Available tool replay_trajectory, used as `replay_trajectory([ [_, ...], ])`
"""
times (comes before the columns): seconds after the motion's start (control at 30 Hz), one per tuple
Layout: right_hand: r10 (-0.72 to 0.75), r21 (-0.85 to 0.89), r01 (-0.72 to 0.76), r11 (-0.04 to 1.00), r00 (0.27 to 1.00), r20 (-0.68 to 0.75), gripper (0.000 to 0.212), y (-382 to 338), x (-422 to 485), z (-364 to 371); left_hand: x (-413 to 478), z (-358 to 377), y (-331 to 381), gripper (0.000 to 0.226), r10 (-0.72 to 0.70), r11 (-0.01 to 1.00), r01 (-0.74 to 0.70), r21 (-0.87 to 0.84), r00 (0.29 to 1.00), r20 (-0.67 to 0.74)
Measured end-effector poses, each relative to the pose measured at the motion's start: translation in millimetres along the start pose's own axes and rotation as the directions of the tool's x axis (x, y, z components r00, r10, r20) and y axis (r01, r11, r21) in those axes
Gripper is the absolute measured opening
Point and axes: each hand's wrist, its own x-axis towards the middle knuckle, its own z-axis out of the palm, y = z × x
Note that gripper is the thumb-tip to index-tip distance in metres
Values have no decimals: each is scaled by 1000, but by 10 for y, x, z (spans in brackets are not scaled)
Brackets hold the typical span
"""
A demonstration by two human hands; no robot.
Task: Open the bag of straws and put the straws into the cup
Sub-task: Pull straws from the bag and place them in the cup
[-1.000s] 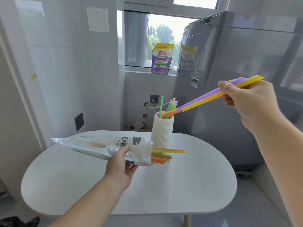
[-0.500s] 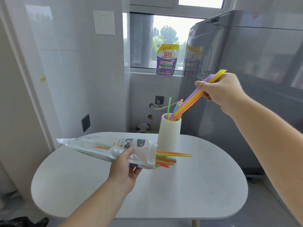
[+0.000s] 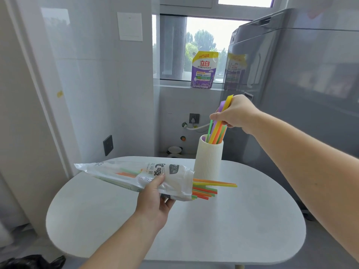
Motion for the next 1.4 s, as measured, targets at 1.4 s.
replay_trajectory([
  [1.4, 59, 518, -240, 821, 938, 341, 8, 874, -1542, 779, -109, -4, 127, 20, 110, 992, -113, 52, 992, 56],
])
